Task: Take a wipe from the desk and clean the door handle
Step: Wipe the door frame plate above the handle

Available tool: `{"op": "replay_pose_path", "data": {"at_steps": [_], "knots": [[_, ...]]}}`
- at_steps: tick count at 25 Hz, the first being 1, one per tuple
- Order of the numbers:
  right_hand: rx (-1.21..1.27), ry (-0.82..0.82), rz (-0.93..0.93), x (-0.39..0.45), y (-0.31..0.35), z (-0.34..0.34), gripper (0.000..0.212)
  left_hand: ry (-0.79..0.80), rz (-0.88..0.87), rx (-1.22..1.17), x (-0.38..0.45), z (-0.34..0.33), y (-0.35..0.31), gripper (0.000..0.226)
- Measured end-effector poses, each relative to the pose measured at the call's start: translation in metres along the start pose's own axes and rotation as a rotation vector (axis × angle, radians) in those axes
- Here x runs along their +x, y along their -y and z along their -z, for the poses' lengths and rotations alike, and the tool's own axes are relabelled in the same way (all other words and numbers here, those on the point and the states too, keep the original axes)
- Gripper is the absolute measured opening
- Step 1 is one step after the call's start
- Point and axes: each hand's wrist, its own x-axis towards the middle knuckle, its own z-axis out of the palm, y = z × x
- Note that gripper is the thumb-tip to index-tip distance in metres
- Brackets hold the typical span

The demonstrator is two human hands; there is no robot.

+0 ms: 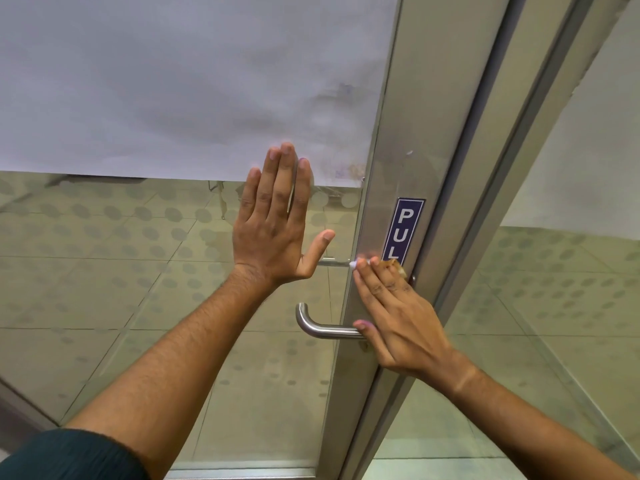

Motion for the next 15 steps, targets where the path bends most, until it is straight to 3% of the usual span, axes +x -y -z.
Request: {"op": "replay_pose_path", "data": {"at_steps": [8,15], "knots": [[0.005,-0.204,-0.085,0.037,-0.003,0.022,0.07,-0.02,-0.027,-0.009,-0.002,-0.004,0.001,0.095],[0.143,-0.464,-0.485,0.075,0.012,0.048,0.077,-0.02,-0.028,-0.018,-0.003,-0.003,0.002,0.097]]}}
